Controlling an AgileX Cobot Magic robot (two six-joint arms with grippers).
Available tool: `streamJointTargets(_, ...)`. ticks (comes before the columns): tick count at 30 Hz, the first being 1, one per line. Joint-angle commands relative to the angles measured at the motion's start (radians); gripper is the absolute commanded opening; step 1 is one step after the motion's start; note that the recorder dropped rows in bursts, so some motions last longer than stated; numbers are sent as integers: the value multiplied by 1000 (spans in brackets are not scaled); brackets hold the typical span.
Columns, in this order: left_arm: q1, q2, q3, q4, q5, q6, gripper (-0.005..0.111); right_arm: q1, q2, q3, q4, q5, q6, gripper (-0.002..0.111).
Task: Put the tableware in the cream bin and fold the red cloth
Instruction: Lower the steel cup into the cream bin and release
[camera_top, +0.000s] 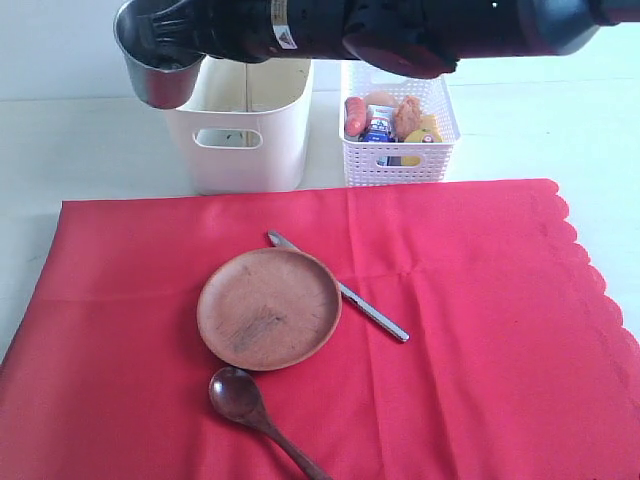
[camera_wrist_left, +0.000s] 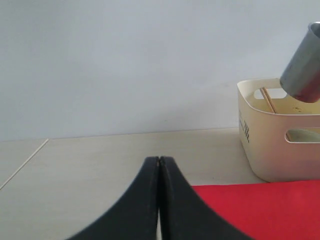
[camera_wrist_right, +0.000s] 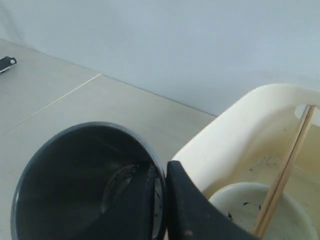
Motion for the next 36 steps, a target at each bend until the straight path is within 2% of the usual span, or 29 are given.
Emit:
streamJointTargets(1,1,-6,0,2,2,-3,0,-38,72,-83,17,-4,-21,0)
streamJointTargets(7,1,-6,0,2,2,-3,0,-93,155,-159,101,5,-14,0)
streamJointTargets(13,1,-6,0,2,2,-3,0,-106,195,-184,143,20,-16,2)
streamJointTargets(16,1,-6,0,2,2,-3,0,-106,197,-184,143,52,-16,16)
streamJointTargets(22,1,-6,0,2,2,-3,0,-106,195,-184,150,68,-16,56)
streamJointTargets(24,1,-6,0,2,2,-3,0,-106,188,-184,158,106,-16,64)
streamJointTargets(26,1,-6,0,2,2,-3,0,-106,173,-184,158,183,-16,66)
streamJointTargets(29,1,-6,0,2,2,-3,0,-106,139,-184,158,330,-41,59)
streamJointTargets(32,1,-6,0,2,2,-3,0,-104,100,-174,191,429,-189,34)
streamJointTargets(33,1,-6,0,2,2,-3,0,-104,81,-161,220,458,-241,21)
streamJointTargets(34,1,-6,0,2,2,-3,0,-102,51,-138,241,488,-288,2)
streamJointTargets(36,1,-6,0,2,2,-3,0,-102,-5,-84,247,510,-324,0)
